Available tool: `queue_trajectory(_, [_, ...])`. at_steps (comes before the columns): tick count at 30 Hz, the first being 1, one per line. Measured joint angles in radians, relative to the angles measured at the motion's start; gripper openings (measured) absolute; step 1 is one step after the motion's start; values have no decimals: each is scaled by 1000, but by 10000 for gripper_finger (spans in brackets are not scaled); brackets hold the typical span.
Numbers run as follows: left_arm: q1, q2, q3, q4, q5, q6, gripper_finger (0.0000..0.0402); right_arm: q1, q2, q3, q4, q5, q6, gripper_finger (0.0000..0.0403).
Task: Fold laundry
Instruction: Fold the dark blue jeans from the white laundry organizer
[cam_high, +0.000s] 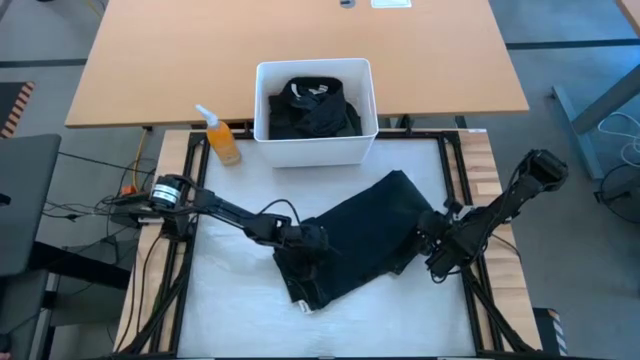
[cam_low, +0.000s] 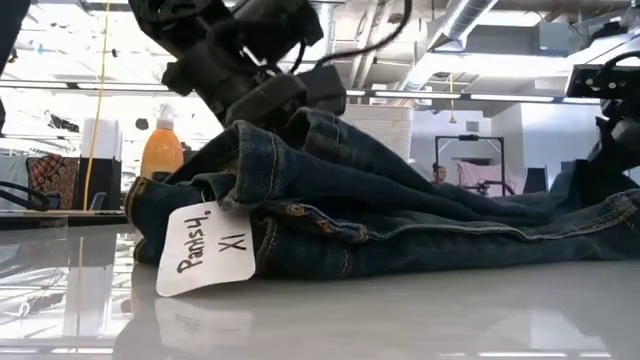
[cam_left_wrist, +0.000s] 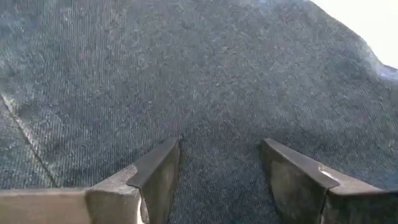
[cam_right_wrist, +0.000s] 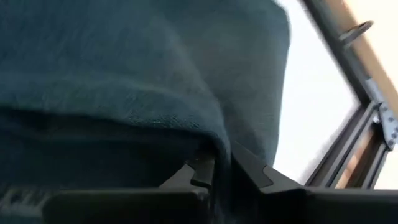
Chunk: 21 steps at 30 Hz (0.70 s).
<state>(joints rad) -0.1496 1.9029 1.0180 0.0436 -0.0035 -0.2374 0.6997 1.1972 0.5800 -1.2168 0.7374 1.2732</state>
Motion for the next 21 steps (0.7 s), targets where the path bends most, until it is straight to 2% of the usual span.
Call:
queue_trajectory(6, [-2,2,5,-85,3,-24,217,-24,-1,36,13,-98,-133,108])
queue_trajectory(13, [-11,-7,4,-192,90,-46,217,-95,-14,189,-83,-206,-305,161])
queue_trajectory(16, [-12,-8,4,-216,126,-56,217,-123,-14,270,-120,-195,-361,170])
queue_trajectory(21, [-13,-12,4,-228,164,-60,217,-184,-15,330,-25,-67,-484,172])
